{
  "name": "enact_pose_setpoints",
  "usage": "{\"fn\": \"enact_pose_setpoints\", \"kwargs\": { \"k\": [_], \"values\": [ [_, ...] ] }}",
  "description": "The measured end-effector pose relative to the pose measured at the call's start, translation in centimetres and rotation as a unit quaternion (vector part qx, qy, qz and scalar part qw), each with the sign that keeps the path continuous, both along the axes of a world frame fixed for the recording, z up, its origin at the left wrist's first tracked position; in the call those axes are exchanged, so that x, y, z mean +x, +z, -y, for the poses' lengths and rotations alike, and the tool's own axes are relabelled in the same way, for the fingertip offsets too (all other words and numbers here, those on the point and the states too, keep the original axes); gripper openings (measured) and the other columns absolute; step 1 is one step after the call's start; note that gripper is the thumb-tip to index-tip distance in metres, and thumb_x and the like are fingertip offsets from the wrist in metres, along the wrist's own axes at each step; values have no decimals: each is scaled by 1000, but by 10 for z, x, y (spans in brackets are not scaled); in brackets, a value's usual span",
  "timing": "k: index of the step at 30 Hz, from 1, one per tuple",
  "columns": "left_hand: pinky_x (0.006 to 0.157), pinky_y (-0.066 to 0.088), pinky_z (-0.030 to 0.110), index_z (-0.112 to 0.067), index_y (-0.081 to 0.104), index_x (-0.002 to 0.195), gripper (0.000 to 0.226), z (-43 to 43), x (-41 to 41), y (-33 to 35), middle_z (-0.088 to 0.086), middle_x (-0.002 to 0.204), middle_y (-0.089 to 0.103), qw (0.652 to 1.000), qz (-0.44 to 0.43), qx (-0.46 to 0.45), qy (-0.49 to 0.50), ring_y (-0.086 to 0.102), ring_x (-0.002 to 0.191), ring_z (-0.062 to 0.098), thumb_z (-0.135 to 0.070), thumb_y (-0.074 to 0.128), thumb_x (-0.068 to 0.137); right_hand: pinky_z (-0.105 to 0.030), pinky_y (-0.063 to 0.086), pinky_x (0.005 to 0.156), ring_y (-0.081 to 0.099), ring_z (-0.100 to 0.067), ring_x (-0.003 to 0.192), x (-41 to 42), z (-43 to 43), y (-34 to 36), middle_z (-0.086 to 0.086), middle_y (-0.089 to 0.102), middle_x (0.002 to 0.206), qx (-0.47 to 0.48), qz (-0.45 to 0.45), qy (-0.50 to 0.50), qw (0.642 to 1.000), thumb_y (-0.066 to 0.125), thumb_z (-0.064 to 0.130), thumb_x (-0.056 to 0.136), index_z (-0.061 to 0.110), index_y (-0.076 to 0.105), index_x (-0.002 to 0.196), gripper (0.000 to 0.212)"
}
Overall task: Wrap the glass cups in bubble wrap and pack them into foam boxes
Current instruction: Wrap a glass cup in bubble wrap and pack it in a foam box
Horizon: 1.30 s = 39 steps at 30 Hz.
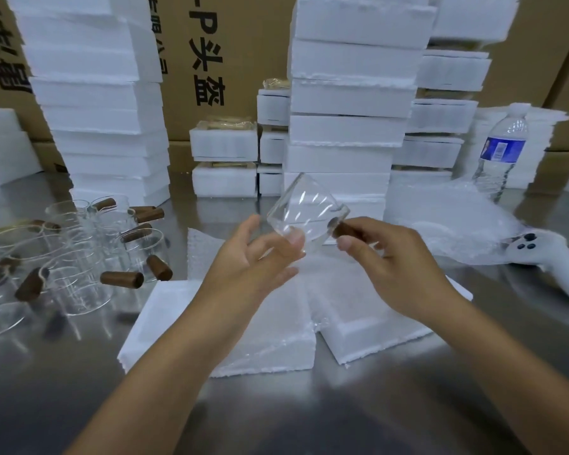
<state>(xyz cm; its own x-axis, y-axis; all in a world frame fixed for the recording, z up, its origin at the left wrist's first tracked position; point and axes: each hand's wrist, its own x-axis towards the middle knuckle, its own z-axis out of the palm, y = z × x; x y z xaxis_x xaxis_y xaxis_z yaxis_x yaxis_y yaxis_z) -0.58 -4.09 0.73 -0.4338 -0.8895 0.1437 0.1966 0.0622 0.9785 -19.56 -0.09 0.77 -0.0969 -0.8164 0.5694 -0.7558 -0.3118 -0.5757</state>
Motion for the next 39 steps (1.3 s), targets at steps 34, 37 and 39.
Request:
{"fn": "enact_pose_setpoints", "kwargs": {
  "k": [34, 37, 39],
  "values": [
    [45, 38, 8, -26, 65, 75, 11, 28, -9, -7, -11, 55, 60, 966, 107, -158, 176, 49, 48, -2, -20, 70, 83, -1, 35, 69, 52, 12, 86, -28, 8, -5, 8, 57, 101, -1, 159, -61, 985, 51, 32, 93, 35, 62, 93, 11],
    [49, 41, 7, -27, 65, 73, 16, 29, -3, -3, -11, 60, 63, 966, 85, -165, 179, 54, 57, 1, -15, 71, 82, 1, 33, 67, 48, 13, 84, -28, 8, -6, 8, 51, 95, 8, 86, -57, 995, 52, 29, 93, 39, 59, 91, 12],
    [57, 45, 6, -27, 66, 74, 16, 29, 0, 1, -11, 67, 66, 966, 68, -173, 181, 58, 65, 1, -13, 70, 82, -1, 33, 69, 48, 4, 85, -31, 8, -7, 9, 47, 92, 23, 25, -70, 997, 52, 29, 93, 34, 62, 96, 11]
  ]
}}
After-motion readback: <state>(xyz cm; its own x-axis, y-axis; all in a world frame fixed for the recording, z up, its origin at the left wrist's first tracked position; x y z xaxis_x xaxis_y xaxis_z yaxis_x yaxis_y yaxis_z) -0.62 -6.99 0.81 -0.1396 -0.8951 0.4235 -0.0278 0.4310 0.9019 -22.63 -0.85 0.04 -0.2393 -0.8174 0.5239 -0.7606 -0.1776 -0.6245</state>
